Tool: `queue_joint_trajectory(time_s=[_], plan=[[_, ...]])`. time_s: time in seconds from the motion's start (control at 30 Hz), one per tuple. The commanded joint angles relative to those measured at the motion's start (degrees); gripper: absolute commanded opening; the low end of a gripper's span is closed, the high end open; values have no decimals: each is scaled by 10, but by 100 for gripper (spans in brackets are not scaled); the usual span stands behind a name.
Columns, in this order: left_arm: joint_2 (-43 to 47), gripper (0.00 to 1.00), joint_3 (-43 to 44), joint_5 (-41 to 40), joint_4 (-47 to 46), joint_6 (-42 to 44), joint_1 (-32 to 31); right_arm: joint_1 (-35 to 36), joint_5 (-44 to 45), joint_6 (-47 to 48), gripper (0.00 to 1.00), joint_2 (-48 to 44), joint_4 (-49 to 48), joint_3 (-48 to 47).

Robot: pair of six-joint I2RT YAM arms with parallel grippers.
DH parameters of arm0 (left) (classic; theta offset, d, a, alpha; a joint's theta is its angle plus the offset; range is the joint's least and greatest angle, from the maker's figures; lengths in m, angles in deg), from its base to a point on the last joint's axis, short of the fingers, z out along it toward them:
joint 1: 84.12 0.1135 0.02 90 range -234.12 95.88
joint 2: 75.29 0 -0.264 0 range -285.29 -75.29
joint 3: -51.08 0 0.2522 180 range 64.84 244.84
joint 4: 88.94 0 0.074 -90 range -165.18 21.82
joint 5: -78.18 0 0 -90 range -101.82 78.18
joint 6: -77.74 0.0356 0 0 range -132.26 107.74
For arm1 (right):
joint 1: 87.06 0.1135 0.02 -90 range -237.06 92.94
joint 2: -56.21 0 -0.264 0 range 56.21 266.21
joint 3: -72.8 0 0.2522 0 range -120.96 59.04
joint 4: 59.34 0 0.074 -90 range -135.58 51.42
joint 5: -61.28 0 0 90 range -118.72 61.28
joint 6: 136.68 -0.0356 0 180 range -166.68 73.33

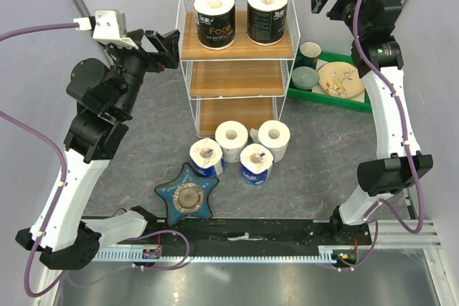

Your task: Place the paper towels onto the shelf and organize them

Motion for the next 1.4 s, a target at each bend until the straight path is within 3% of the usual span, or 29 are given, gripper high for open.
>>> queue_joint_trajectory(time_s=[0.0,0.13,0.47,0.7,1.37], plan=[[6,97,-3,-7,-20,17,3,-1,-31,-21,98,-15,-28,-30],[7,97,-3,-4,-20,16,3,7,-33,-11,98,-3,0,-50],[5,97,-5,-2,-20,18,4,82,76,75,98,33,81,-134],[8,97,-5,-1,-20,19,5,111,143,105,98,37,90,-132],[3,97,-6,11,-20,10,16,134,100,126,98,42,102,-124]])
